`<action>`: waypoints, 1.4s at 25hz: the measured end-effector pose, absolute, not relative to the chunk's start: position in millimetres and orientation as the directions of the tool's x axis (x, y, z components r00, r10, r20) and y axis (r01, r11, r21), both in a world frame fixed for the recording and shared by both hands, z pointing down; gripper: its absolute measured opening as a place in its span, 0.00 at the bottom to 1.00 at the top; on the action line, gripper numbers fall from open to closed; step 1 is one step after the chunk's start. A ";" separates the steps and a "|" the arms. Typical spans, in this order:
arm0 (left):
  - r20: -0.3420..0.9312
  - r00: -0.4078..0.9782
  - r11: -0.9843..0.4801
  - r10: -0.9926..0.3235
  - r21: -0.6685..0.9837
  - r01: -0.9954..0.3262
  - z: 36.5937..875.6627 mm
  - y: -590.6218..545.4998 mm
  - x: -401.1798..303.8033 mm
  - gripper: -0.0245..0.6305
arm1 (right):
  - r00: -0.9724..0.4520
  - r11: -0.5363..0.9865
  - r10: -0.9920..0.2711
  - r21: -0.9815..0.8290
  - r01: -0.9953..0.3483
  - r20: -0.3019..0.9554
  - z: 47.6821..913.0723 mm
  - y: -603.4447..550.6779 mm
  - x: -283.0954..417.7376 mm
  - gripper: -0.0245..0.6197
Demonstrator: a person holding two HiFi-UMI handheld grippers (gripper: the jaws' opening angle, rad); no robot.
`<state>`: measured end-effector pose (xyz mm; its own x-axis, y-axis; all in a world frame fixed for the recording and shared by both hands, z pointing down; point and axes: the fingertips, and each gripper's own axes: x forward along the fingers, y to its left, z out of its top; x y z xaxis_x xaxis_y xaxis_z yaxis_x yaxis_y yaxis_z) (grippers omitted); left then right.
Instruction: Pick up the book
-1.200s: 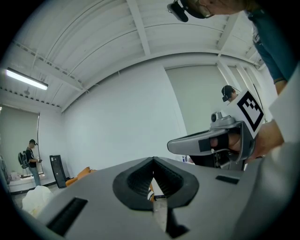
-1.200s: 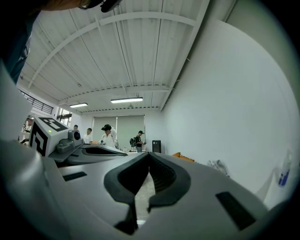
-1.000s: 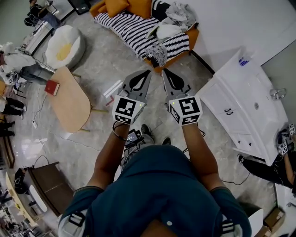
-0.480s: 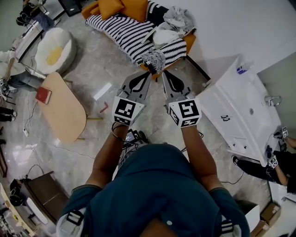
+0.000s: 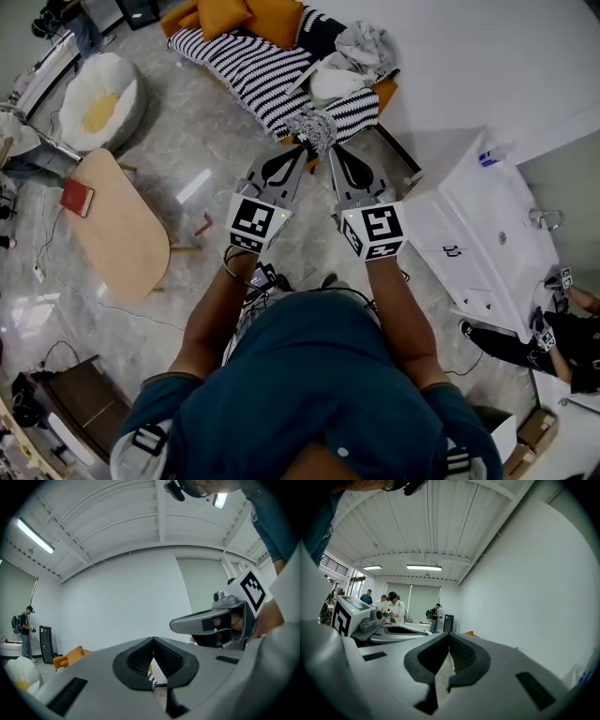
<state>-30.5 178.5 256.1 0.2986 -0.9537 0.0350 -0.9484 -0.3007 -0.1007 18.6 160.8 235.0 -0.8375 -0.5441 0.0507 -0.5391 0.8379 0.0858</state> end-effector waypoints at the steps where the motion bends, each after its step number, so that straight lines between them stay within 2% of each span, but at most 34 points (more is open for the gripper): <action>1: 0.035 0.298 -0.300 -0.954 -0.098 -0.949 255.7 174.5 -32.6 0.04 | -0.837 0.837 -0.545 0.086 -0.540 0.050 233.9 155.9 16.6 0.06; 9: 0.091 0.256 -0.264 -0.962 -0.092 -0.960 269.6 135.2 -44.2 0.04 | -0.852 0.854 -0.521 0.048 -0.519 0.053 245.3 106.9 7.7 0.06; 22: 0.099 0.181 -0.194 -0.979 -0.147 -0.970 260.5 27.2 -31.0 0.04 | -0.900 0.900 -0.436 0.005 -0.436 0.007 244.4 -2.2 9.4 0.06; 35: 0.140 0.202 -0.223 -0.969 -0.155 -0.962 259.8 -32.4 -41.3 0.04 | -0.883 0.882 -0.468 -0.048 -0.468 0.017 247.7 -67.7 1.8 0.06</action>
<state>-41.3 -32.4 259.8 0.2016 -0.9693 0.1405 -0.9625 -0.2227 -0.1550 1.8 -67.7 247.7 -0.8835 -0.4681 0.0173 -0.4684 0.8822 -0.0476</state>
